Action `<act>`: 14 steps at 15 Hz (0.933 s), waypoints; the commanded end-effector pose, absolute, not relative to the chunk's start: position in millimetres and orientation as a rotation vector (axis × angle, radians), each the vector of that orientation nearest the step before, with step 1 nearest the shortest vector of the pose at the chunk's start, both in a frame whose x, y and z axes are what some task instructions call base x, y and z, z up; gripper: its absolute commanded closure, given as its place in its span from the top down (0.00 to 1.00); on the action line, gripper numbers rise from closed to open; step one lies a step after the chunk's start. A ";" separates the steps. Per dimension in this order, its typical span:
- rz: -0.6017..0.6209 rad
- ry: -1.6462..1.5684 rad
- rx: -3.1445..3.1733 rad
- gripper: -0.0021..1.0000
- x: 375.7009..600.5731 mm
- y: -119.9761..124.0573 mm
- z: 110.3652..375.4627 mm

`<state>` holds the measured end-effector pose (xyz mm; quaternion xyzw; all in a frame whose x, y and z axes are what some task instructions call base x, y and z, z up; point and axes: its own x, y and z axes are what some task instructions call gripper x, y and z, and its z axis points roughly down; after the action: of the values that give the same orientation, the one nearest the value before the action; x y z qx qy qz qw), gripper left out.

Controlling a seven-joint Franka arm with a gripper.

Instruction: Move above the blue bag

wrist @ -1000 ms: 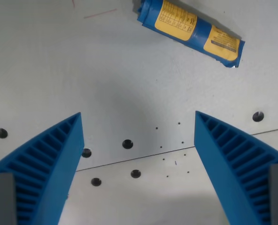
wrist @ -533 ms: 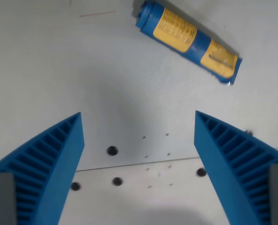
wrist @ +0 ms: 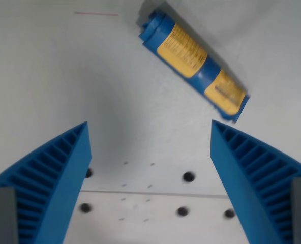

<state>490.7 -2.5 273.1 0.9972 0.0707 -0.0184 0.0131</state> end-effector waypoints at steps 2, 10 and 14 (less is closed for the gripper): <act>0.058 0.800 2.970 1.00 490.1 -13.2 254.5; 0.050 1.120 2.838 1.00 497.0 -29.5 216.4; 0.055 1.207 2.792 1.00 498.5 -36.6 199.9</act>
<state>503.4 -32.1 203.1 0.9613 0.2735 -0.0247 0.0213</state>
